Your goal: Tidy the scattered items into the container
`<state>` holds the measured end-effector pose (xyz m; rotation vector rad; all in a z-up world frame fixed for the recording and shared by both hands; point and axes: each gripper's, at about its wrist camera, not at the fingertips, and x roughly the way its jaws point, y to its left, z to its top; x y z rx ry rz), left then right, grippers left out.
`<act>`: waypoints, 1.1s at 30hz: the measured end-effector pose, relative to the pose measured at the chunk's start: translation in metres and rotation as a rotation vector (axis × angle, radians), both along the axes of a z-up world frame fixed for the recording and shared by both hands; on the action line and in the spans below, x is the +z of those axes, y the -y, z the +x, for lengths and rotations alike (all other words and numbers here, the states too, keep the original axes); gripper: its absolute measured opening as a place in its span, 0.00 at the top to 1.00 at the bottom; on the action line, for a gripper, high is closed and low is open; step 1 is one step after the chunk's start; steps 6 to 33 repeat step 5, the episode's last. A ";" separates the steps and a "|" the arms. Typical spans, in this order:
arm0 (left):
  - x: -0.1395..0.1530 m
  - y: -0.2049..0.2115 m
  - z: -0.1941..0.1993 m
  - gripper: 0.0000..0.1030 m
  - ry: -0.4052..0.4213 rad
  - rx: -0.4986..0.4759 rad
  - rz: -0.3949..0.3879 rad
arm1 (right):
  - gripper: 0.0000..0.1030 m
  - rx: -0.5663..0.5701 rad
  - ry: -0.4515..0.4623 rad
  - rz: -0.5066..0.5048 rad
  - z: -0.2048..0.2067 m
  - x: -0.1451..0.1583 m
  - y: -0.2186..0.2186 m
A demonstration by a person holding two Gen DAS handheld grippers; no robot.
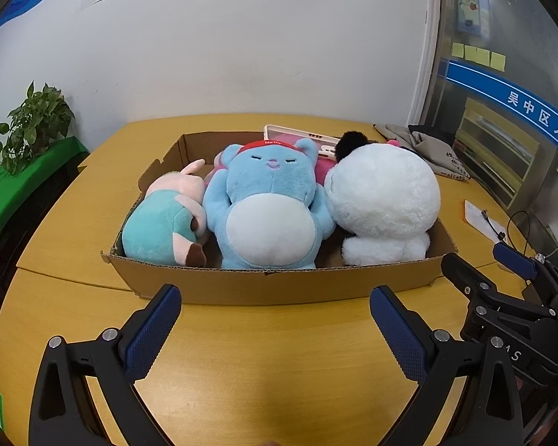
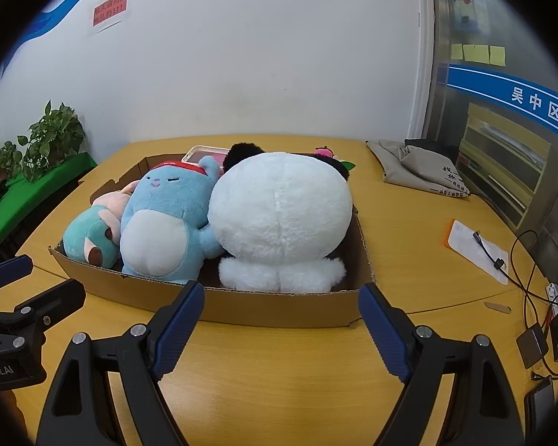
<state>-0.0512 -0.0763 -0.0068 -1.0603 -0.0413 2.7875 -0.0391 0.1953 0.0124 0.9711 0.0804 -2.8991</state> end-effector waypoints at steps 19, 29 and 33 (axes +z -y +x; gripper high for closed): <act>-0.002 0.000 0.002 0.00 -0.012 0.025 -0.036 | 0.18 -0.005 0.002 0.013 0.000 -0.002 0.002; -0.002 0.000 0.002 0.00 -0.012 0.025 -0.036 | 0.18 -0.005 0.002 0.013 0.000 -0.002 0.002; -0.002 0.000 0.002 0.00 -0.012 0.025 -0.036 | 0.18 -0.005 0.002 0.013 0.000 -0.002 0.002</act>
